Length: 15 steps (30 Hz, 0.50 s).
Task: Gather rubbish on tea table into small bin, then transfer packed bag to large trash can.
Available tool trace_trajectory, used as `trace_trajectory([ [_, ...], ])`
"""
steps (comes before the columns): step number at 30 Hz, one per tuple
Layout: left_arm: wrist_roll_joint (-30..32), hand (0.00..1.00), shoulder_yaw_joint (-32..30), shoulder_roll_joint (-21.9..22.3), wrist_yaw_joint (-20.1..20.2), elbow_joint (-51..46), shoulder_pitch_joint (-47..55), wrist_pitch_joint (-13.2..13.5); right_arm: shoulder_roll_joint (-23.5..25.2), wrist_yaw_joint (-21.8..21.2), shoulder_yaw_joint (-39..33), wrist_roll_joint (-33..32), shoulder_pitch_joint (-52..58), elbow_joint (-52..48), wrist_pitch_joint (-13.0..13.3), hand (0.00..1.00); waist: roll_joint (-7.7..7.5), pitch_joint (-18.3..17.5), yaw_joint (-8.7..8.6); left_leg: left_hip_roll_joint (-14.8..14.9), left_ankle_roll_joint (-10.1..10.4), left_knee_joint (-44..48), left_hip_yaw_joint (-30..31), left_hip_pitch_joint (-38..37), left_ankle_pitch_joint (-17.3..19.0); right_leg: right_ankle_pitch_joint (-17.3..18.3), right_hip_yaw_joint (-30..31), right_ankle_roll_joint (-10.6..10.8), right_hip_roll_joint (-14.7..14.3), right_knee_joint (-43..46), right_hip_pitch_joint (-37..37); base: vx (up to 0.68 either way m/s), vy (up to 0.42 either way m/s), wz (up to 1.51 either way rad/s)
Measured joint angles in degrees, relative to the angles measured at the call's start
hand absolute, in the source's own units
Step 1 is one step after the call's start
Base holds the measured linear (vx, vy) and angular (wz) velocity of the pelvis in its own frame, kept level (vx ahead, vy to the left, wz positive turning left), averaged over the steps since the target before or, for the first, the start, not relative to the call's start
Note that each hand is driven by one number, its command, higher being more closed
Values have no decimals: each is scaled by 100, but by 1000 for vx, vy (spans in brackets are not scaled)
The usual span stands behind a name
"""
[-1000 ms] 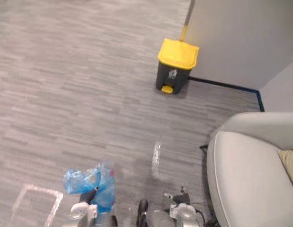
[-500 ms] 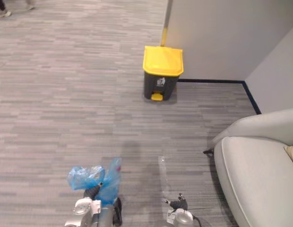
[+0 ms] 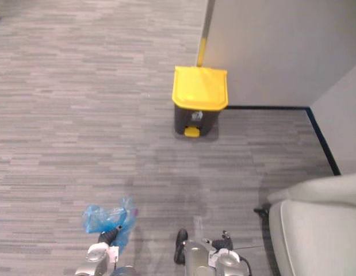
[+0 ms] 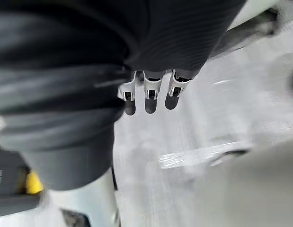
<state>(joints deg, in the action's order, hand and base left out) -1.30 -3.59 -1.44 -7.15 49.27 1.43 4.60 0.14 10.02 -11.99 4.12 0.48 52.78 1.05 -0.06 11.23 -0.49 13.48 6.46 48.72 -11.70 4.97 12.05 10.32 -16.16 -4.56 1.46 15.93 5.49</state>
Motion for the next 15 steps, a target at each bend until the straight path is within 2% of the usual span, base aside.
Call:
trace_trajectory([
  [1,0,100,1,66,8,-85,27,-2,7,0,-1,-25,-24,-39,15,0,-8,-10,73,129,-94,404,-139,353,174,124,87,14,-14,-42,-185,351,22,-25],
  [2,-2,100,3,88,13,-133,40,-5,6,-1,-1,-28,-60,-40,15,0,-22,-7,115,173,-146,433,-206,606,270,190,141,44,-7,-98,-308,407,58,-30],
  [4,-1,100,-27,111,19,-145,45,-8,80,0,-25,-29,-68,-46,17,0,-39,1,156,181,-215,6,-336,945,401,232,226,109,52,-213,-524,349,114,-26],
  [6,2,100,-90,147,66,-187,21,-14,122,12,-178,-32,-52,-39,11,0,-105,38,220,-142,-178,-1382,-383,1277,356,316,380,305,307,-435,-862,375,200,-26],
  [7,2,100,-86,162,81,-183,20,-13,109,15,-244,-33,-43,4,3,0,-108,40,234,-359,-88,-2202,-261,1291,74,357,447,433,403,-510,-951,292,192,-23],
  [8,2,100,-84,183,83,-182,18,-9,76,16,-260,-34,-26,16,3,0,-65,6,234,-446,-35,-2668,-151,1243,-163,369,505,522,398,-552,-974,290,226,-45],
  [9,1,100,-60,154,86,-92,15,3,14,10,-217,-31,-29,247,-16,0,-148,-41,277,-656,-286,-2997,-81,1141,-780,456,795,743,506,-661,-1045,371,277,-28],
  [10,2,100,-6,42,83,-16,-91,1,47,8,-190,-28,-49,276,-34,0,-268,-116,245,-838,-377,-3007,-152,1110,-637,379,922,794,685,-724,-1060,469,334,-25],
  [11,2,100,11,-9,83,-16,-103,2,56,7,-197,-24,-10,292,-34,0,-306,-139,235,-882,-414,-2943,-209,1110,-545,363,991,822,759,-698,-1049,496,316,-16],
  [12,3,100,23,-32,86,-5,-89,1,53,6,-200,-20,-26,287,-26,0,-327,-154,249,-911,-501,-2781,-394,1041,-306,331,1132,884,873,-486,-1013,414,263,-46],
  [14,2,100,24,-77,86,118,-51,-6,52,3,-196,-12,-87,286,-17,0,-306,-153,274,-940,-584,-2820,-614,771,-103,247,1339,1031,974,203,-743,365,232,-56],
  [15,3,100,51,-116,83,222,-22,-30,84,1,-192,-5,-112,275,-6,0,-286,-146,287,-980,-653,-2978,-705,498,-57,77,1493,1264,1038,1101,-374,391,232,-42],
])
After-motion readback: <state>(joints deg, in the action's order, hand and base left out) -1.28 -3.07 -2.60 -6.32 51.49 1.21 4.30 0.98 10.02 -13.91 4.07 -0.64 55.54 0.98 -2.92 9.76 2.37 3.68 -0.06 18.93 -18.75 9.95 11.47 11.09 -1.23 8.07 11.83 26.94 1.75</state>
